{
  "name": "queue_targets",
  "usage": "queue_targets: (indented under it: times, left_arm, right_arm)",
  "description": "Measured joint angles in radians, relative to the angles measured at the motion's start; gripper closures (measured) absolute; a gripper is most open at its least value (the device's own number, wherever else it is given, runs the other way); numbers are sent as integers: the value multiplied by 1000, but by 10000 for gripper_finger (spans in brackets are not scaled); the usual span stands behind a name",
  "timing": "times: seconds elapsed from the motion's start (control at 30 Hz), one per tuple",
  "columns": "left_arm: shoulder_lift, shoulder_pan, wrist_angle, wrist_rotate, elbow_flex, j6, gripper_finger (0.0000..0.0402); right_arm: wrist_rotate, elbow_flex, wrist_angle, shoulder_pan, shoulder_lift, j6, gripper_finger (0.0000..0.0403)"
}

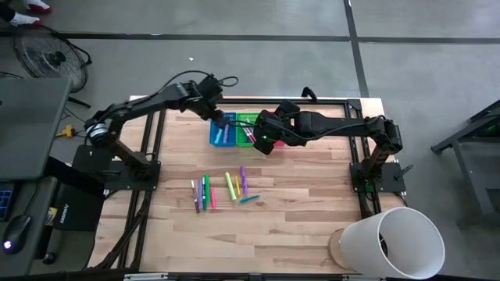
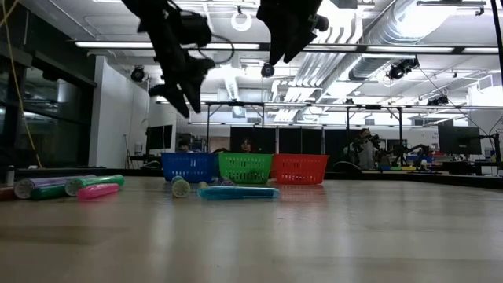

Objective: Pick & Place Markers
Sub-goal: Put the purple highlighter into the blue bin

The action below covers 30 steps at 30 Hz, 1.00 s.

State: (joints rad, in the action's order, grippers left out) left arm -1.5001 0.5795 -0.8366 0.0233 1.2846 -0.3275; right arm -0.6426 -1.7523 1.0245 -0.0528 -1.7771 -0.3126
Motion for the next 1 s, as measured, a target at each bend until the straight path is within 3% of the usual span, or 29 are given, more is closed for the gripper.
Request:
queue_targets:
  times: [0.43, 0.87, 1.0]
  left_arm:
    - [259, -215, -33, -116, -3, 54, 220]
    - [441, -477, -98, -322, -4, 38, 220]
    - [475, -551, -119, -384, -4, 38, 220]
  right_arm:
    - [57, 0, 3, 0, 0, -69, 141]
    - [331, 0, -4, 1, 0, -239, 141]
    - [391, 0, -75, 12, 0, -255, 141]
